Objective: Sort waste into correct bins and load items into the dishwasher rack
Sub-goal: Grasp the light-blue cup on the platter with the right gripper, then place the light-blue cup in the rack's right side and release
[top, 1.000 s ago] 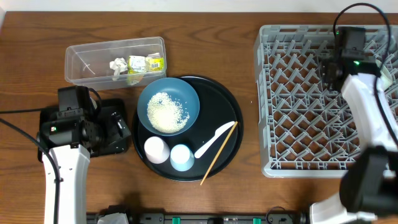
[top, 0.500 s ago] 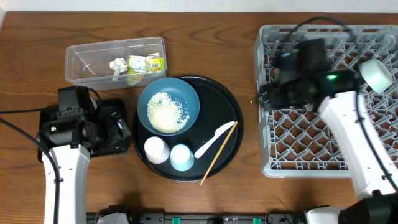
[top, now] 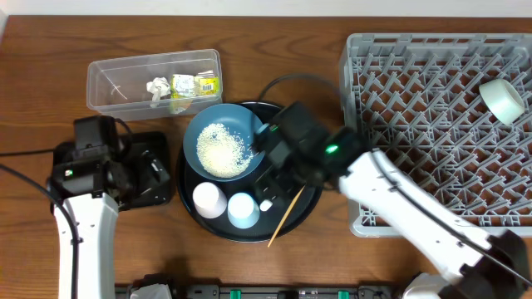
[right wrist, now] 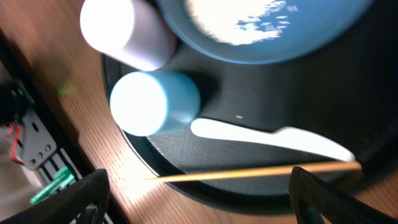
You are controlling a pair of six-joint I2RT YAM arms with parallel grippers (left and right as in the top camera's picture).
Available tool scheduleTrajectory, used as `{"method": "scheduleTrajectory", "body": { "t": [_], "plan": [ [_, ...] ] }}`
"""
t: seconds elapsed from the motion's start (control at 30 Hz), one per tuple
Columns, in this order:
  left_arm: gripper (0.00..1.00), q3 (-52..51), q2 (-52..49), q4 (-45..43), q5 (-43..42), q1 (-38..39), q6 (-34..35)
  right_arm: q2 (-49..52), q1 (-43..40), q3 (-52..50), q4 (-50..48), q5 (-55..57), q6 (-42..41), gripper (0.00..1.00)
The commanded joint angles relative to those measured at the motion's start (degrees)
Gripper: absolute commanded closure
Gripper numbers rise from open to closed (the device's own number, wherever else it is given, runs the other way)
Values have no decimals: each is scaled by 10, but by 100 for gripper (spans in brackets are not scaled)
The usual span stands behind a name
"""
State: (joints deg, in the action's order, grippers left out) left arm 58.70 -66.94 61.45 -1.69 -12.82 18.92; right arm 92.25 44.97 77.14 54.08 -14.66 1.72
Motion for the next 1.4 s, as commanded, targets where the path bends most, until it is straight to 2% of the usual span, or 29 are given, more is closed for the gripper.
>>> {"method": "scheduleTrajectory", "body": {
  "t": [0.0,0.23,0.5,0.53,0.73,0.9,1.07,1.2,1.37],
  "plan": [
    [2,3,3,-2,28,-35,29,30,39,-3,-16,43,-4,11],
    [2,3,3,0,28,-116,50,101,96,-3,-67,43,-22,12],
    [2,3,3,-2,28,-122,50,161,120,-3,-107,44,-26,14],
    [2,3,3,-2,28,-122,50,165,121,-3,-108,44,-26,17],
    [2,3,3,-2,28,-122,50,167,119,-2,-106,43,-45,55],
    [2,3,3,-2,28,-122,50,158,117,30,-51,44,-51,62],
    [2,3,3,-2,28,-122,50,106,87,105,29,75,-51,63],
    [2,3,3,-2,28,-122,50,43,33,155,64,135,-51,62],
    [2,3,3,-2,28,-122,50,-36,-82,160,93,208,-94,63]
  ]
}}
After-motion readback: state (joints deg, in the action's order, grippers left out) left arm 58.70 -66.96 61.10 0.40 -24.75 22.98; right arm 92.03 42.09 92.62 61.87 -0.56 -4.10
